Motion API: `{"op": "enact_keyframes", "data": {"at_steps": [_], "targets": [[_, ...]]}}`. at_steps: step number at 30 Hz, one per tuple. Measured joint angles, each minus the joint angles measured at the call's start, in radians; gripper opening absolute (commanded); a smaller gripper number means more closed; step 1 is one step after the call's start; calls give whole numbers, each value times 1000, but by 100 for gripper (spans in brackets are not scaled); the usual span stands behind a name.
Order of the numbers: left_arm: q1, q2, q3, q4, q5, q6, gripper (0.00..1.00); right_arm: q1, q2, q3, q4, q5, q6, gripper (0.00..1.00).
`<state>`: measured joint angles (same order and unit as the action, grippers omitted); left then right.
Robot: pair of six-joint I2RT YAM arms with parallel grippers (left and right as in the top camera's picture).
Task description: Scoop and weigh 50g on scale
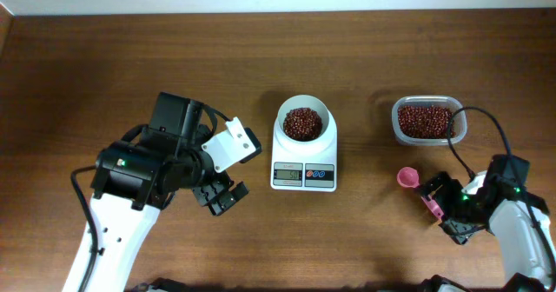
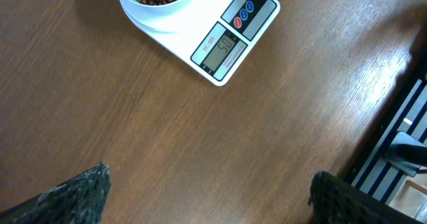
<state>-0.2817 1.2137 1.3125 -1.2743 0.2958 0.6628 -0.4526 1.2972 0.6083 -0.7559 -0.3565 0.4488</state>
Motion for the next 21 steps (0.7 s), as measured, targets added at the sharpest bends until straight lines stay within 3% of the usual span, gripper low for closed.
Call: {"op": "enact_keyframes", "data": {"at_steps": [7, 11, 21], "targets": [[0, 0, 0, 0, 0, 0, 99, 177, 0, -32, 15, -1, 0, 99], [0, 0, 0, 0, 0, 0, 99, 178, -31, -33, 15, 0, 1, 99], [0, 0, 0, 0, 0, 0, 99, 178, -305, -34, 15, -1, 1, 99]]}}
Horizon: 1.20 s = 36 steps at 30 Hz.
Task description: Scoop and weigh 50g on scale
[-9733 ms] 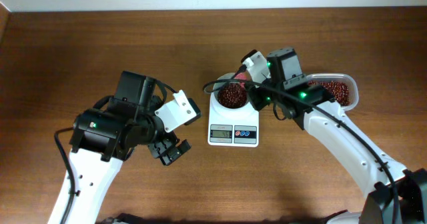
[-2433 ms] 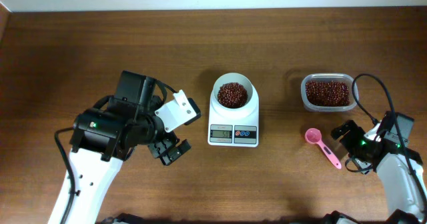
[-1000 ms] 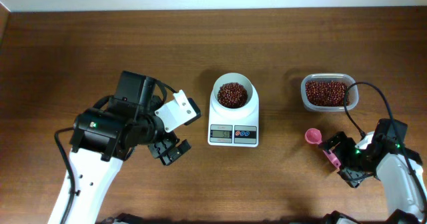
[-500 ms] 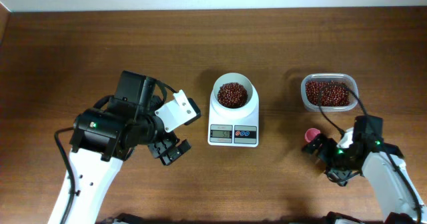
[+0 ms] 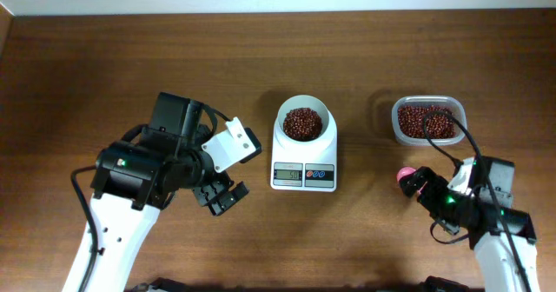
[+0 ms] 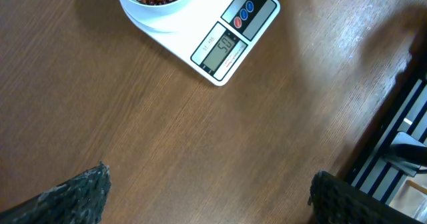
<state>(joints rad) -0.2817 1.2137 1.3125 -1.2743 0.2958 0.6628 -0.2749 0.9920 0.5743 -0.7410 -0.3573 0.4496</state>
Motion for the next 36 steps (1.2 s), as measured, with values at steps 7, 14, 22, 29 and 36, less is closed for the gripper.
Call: {"op": "enact_keyframes", "data": {"at_steps": [7, 14, 22, 29, 36], "targets": [[0, 0, 0, 0, 0, 0, 99, 0, -11, -6, 1, 0, 0, 99], [0, 0, 0, 0, 0, 0, 99, 1, -160, -208, 0, 0, 0, 99], [0, 0, 0, 0, 0, 0, 99, 1, -220, -290, 8, 0, -3, 99], [0, 0, 0, 0, 0, 0, 99, 1, -300, -317, 3, 0, -1, 99], [0, 0, 0, 0, 0, 0, 99, 1, -311, -327, 10, -1, 0, 99]]}}
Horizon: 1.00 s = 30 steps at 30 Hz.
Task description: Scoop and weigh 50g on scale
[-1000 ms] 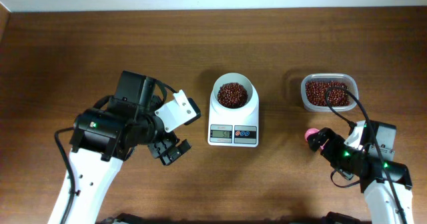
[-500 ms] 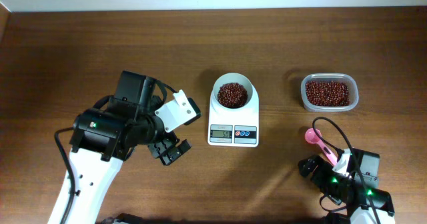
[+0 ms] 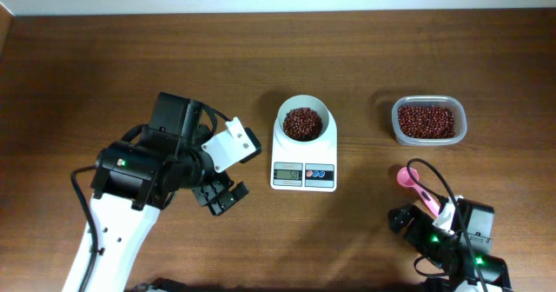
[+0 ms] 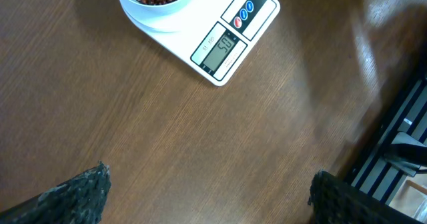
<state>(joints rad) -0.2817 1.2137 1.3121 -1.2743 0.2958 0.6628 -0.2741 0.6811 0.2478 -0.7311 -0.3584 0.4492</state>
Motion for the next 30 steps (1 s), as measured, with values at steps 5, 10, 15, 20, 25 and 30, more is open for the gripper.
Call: {"op": "enact_keyframes", "data": {"at_steps": [5, 10, 15, 20, 25, 30], "targets": [[0, 0, 0, 0, 0, 0, 99, 0, -5, -2, 2, -2, 0, 99], [0, 0, 0, 0, 0, 0, 99, 0, -49, -16, 1, -2, 0, 99], [0, 0, 0, 0, 0, 0, 99, 0, -161, -50, -7, -2, 0, 99], [0, 0, 0, 0, 0, 0, 99, 0, -206, -58, -10, -2, 1, 99], [0, 0, 0, 0, 0, 0, 99, 0, -206, -58, -10, -2, 0, 99], [0, 0, 0, 0, 0, 0, 99, 67, -216, -59, -10, 33, 0, 99]]}}
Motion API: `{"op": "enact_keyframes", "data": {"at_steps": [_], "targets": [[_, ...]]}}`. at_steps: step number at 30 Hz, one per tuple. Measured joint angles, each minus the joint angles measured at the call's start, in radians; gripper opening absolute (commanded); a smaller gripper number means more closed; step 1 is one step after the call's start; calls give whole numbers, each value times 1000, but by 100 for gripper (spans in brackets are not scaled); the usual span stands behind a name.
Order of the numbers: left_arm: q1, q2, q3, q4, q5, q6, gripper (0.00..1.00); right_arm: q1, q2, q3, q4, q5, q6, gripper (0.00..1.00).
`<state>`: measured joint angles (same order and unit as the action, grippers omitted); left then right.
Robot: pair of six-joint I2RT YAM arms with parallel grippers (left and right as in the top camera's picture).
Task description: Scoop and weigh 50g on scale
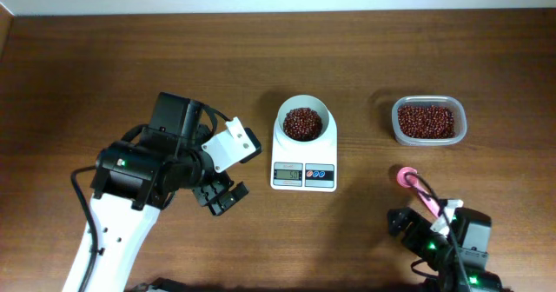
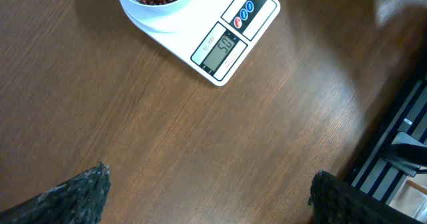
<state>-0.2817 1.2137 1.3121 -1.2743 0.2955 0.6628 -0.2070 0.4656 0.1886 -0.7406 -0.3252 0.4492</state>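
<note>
A white scale [image 1: 304,163] holds a white bowl of red beans [image 1: 303,123]. In the left wrist view the scale's display [image 2: 220,49] reads about 50. The pink scoop [image 1: 415,188] lies on the table to the right of the scale, with nothing holding it. A clear container of beans [image 1: 427,121] stands behind it. My left gripper [image 1: 221,196] hovers left of the scale, open and empty [image 2: 208,196]. My right arm [image 1: 445,240] is folded at the bottom right edge, just behind the scoop's handle. Its fingers cannot be made out.
The table's far edge meets a pale wall at the top. Dark slatted equipment [image 2: 400,131] shows beyond the table edge in the left wrist view.
My right arm has shifted slightly at the bottom right edge. The scoop, the scale, the bowl and the left arm stand as before.
My right gripper first held the scoop's handle low, right of the scale. Then it sat over the scoop, closer to the container. A second ago the arm was drawn back to the bottom edge with the scoop left on the table. The left arm never moved.
</note>
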Motion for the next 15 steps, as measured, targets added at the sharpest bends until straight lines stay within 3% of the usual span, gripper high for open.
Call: {"op": "enact_keyframes", "data": {"at_steps": [4, 10, 15], "targets": [[0, 0, 0, 0, 0, 0, 99, 85, -9, -2, 0, 53, 0, 99], [0, 0, 0, 0, 0, 0, 99, 92, -31, -4, 0, 79, 0, 99], [0, 0, 0, 0, 0, 0, 99, 94, -149, -6, 0, 83, 0, 99]]}}
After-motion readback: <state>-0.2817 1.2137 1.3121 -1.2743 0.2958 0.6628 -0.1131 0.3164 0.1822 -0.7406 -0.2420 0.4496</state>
